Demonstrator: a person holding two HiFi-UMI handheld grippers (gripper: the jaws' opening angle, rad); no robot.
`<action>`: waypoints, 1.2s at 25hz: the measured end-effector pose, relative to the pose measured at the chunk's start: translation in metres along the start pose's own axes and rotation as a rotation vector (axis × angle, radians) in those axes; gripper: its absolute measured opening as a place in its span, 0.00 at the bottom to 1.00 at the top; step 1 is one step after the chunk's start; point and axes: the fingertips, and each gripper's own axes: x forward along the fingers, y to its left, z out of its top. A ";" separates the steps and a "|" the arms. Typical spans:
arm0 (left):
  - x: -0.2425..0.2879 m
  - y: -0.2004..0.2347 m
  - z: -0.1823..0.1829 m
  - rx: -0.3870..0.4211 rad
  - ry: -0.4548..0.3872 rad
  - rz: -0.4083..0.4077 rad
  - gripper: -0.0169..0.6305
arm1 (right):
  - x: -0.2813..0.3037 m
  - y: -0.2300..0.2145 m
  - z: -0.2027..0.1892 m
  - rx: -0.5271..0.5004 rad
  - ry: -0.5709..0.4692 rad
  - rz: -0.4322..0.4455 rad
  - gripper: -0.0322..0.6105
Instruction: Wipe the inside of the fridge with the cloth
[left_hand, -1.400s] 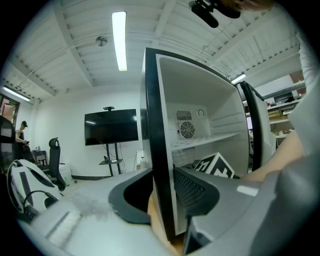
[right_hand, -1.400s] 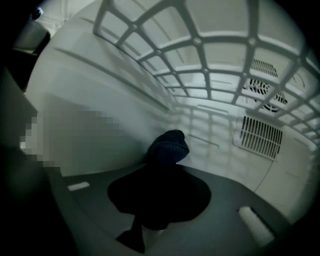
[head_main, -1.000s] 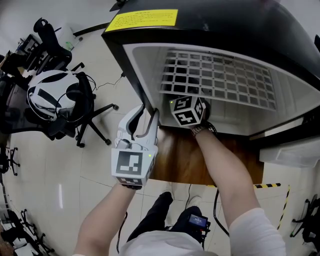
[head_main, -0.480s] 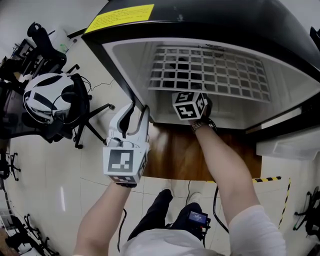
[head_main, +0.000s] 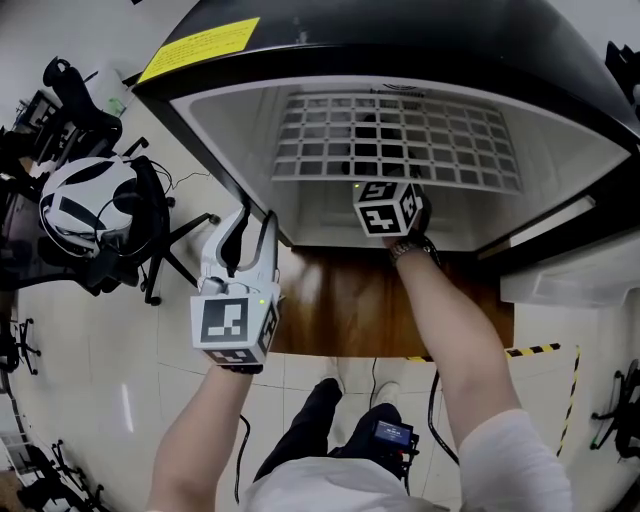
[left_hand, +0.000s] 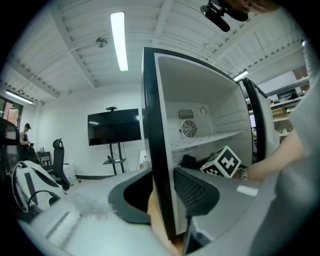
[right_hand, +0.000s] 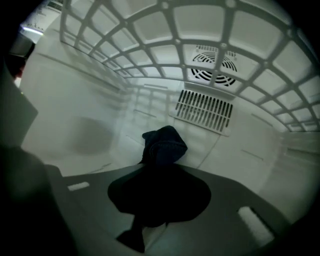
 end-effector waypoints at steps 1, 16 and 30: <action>0.000 0.000 0.000 -0.003 0.000 0.002 0.22 | -0.001 -0.004 -0.002 0.001 0.003 -0.006 0.17; 0.001 0.001 0.001 -0.012 -0.002 0.011 0.22 | -0.016 -0.060 -0.031 0.047 0.051 -0.113 0.17; 0.000 0.002 0.000 -0.005 0.005 0.015 0.22 | -0.034 -0.107 -0.053 0.120 0.100 -0.227 0.17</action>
